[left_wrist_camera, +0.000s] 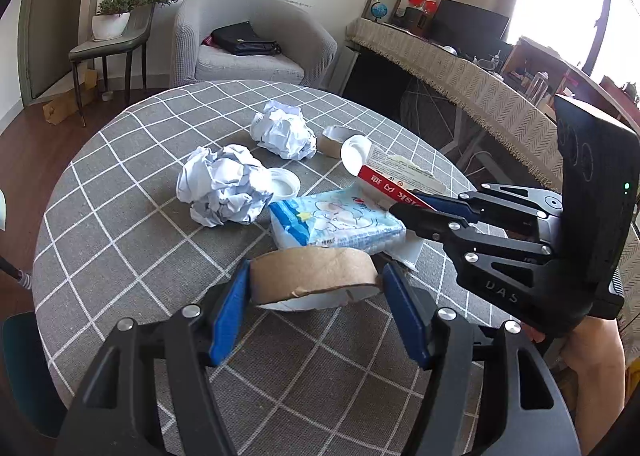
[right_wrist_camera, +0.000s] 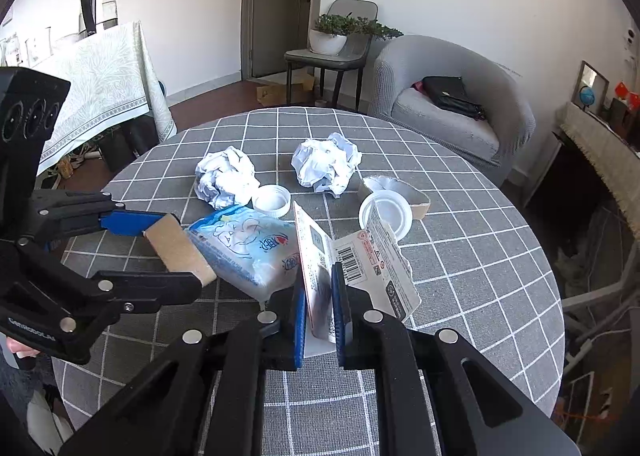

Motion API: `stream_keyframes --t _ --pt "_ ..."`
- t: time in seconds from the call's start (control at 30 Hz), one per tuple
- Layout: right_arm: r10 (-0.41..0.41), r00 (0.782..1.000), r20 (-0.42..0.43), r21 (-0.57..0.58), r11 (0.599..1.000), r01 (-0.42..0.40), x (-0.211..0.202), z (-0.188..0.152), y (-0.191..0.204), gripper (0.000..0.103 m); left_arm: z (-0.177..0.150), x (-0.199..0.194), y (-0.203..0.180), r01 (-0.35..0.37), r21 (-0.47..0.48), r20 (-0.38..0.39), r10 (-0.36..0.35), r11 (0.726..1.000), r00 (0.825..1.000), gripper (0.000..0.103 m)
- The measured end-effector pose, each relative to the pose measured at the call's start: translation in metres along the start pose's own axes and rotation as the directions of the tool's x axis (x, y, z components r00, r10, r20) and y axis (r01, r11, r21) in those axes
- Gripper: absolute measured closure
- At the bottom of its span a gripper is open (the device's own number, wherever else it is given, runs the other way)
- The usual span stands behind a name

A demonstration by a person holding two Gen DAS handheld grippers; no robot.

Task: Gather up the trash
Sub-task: 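Grasp the brown tape roll with the left gripper while the right gripper grasps the SanDisk card, then carry the tape roll and SanDisk card over the teal trash bin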

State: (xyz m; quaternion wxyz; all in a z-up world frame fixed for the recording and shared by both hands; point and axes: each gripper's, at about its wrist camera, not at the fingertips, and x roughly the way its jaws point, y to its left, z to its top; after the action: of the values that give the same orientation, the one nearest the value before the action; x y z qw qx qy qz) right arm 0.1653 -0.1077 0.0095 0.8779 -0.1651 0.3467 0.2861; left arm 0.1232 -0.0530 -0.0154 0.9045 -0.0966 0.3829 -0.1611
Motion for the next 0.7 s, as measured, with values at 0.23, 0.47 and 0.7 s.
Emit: stream_keyframes --t 0.23,0.47,0.7 --pt "-0.051 0.998 -0.023 0.019 0.999 0.051 0.004 0.003 0.002 0.102 0.0 -0.015 0.01 0.014 -0.015 0.028 -0.013 1.0 1.0 0.035" --pt "-0.102 0.995 -0.012 0.047 0.994 0.103 -0.008 0.003 0.005 0.102 -0.006 -0.032 0.021 0.004 -0.032 0.038 -0.003 0.999 0.999 0.035" --pt "-0.173 0.984 0.042 0.103 0.98 0.168 -0.032 0.0 0.006 0.102 -0.016 -0.056 0.03 -0.017 -0.033 0.049 0.019 0.999 0.999 0.035"
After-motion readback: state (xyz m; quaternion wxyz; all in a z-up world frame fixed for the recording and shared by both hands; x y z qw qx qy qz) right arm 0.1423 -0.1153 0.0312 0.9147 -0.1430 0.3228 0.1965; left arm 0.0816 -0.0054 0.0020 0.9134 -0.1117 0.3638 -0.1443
